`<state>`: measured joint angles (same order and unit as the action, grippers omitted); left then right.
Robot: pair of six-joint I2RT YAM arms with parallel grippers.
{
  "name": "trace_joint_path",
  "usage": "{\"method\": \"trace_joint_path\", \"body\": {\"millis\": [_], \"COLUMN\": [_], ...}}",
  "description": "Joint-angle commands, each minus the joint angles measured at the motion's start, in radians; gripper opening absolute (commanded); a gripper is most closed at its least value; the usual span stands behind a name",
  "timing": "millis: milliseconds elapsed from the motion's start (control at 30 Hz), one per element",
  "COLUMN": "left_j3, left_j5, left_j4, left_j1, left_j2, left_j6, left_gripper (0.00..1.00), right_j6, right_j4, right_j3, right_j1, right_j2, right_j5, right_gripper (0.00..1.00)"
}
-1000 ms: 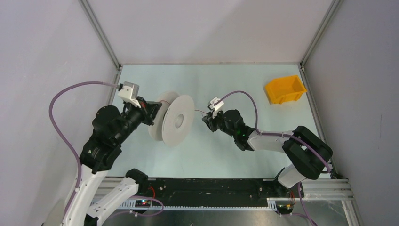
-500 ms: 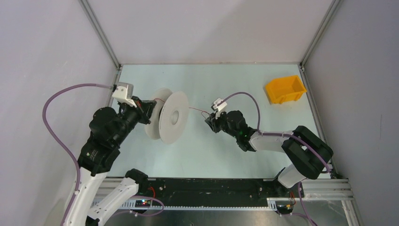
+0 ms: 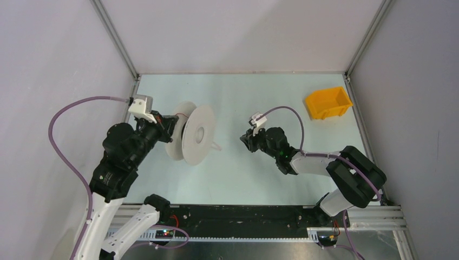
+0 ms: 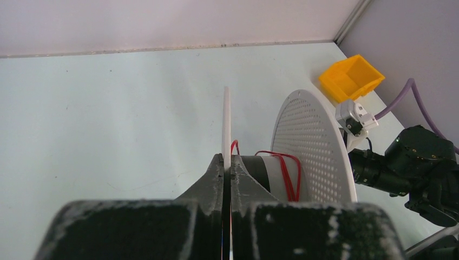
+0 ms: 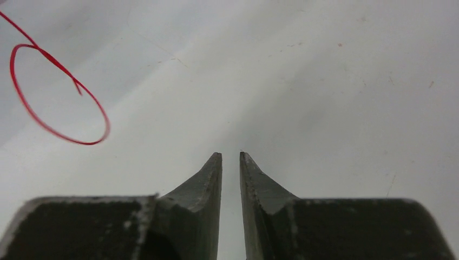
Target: Wrap the cables
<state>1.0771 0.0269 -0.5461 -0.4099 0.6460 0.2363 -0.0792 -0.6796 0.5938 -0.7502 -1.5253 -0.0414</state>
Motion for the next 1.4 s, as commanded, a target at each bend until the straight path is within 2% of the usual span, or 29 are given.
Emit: {"method": "trace_joint_path", "body": {"millis": [0, 200, 500, 1033, 1167, 1367], "left_j3": [0.042, 0.043, 0.054, 0.048, 0.049, 0.092], "left_j5": [-0.062, -0.088, -0.123, -0.134, -0.118, -0.076], "left_j4": [0.074, 0.076, 0.089, 0.127, 0.137, 0.140], "left_j1": [0.009, 0.009, 0.009, 0.009, 0.009, 0.012], "left_j2": [-0.003, -0.003, -0.003, -0.002, 0.001, 0.022], "left_j6": [0.036, 0.054, 0.075, 0.089, 0.087, 0.070], "left_gripper": [0.00, 0.00, 0.00, 0.00, 0.00, 0.00], "right_j6": [-0.015, -0.021, -0.106, -0.256, -0.325, -0.400], "right_j4": [-0.102, -0.180, -0.352, -0.342, -0.295, -0.114], "right_j3": [-0.021, -0.048, -0.063, 0.025, 0.075, 0.161], "right_j1": [-0.002, -0.017, -0.036, -0.051, -0.052, -0.036], "right_j2": [0.050, 0.091, 0.055, -0.099, -0.160, -0.287], "right_j5": [-0.064, -0.127, -0.263, -0.403, -0.456, -0.412], "right_gripper": [0.26, 0.40, 0.52, 0.55, 0.54, 0.49]}}
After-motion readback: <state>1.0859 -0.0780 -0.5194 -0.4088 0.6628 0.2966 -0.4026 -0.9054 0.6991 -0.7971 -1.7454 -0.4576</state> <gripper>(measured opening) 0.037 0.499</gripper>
